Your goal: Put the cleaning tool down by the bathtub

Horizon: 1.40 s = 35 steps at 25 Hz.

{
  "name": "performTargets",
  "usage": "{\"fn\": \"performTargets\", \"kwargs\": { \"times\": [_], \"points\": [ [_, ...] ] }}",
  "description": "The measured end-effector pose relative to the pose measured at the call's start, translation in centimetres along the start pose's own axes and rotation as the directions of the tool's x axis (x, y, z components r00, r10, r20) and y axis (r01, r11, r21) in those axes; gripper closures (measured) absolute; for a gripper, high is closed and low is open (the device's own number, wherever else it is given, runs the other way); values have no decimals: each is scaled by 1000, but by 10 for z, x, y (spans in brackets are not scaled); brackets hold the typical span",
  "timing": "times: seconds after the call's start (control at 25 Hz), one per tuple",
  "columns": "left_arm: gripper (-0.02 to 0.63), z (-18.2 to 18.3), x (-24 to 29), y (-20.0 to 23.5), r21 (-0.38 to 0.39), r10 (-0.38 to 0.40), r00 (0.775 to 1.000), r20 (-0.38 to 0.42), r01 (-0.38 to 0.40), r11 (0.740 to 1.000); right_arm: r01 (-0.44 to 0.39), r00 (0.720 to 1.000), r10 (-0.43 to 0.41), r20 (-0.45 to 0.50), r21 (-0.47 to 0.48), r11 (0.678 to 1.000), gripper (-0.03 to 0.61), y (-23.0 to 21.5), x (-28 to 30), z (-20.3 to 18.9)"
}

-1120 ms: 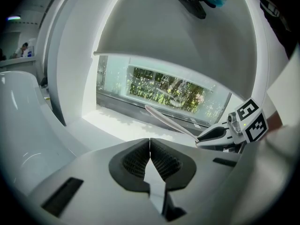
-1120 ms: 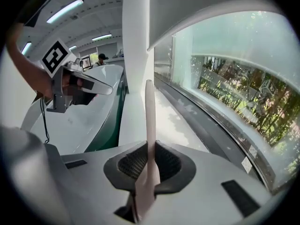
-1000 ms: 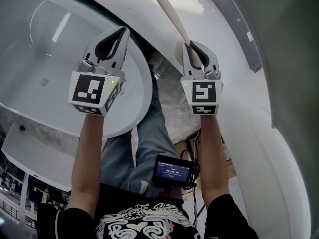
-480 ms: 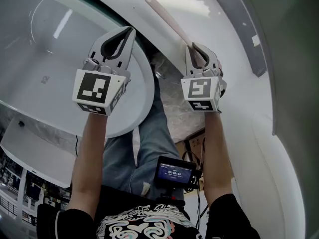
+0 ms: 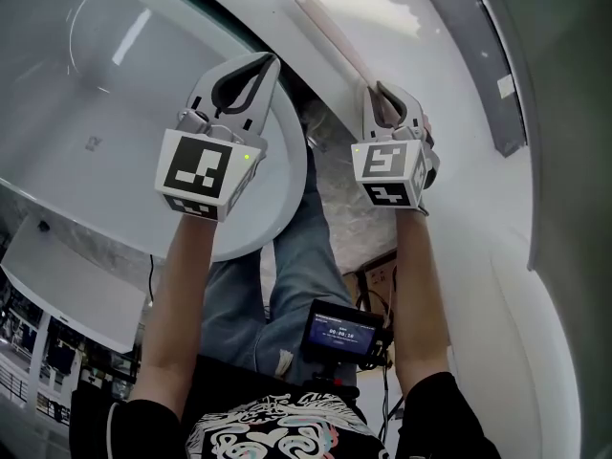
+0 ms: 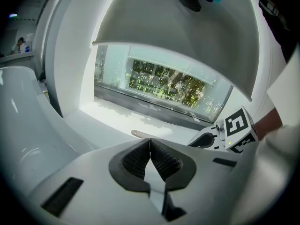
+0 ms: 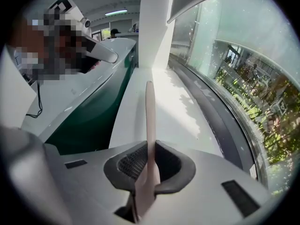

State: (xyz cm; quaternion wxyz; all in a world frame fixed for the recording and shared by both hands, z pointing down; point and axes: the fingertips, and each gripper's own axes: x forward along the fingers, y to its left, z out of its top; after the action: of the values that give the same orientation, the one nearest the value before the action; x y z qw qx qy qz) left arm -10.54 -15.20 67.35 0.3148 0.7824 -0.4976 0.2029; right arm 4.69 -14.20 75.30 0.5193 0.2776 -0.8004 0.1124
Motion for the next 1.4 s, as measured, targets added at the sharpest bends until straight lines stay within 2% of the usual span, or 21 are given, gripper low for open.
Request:
{"fn": "performTargets", "kwargs": {
  "times": [0.32,0.48,0.72,1.04,1.4],
  "points": [
    [597,-3,4,-8,-4,-12,1000,-7,12,1000,-43,997,44,-58,10,999,514,2,2,0],
    [597,-4,6,-12,-13,-21,1000,-4,21,1000,-34,997,37,-73,30,999,512,0,4,1],
    [597,-8,4,-13,-27,-37,999,-27,36,999,-18,997,20,-71,35,999,512,-1,2,7],
    [597,2,1,-10,-35,-40,999,-15,39,999,-39,998,41,-51,46,998,512,0,-6,17],
    [597,9,-5,-10,-30,-44,999,-2,44,999,-5,999,9,-37,94,996,512,-9,-17,27]
  ]
}}
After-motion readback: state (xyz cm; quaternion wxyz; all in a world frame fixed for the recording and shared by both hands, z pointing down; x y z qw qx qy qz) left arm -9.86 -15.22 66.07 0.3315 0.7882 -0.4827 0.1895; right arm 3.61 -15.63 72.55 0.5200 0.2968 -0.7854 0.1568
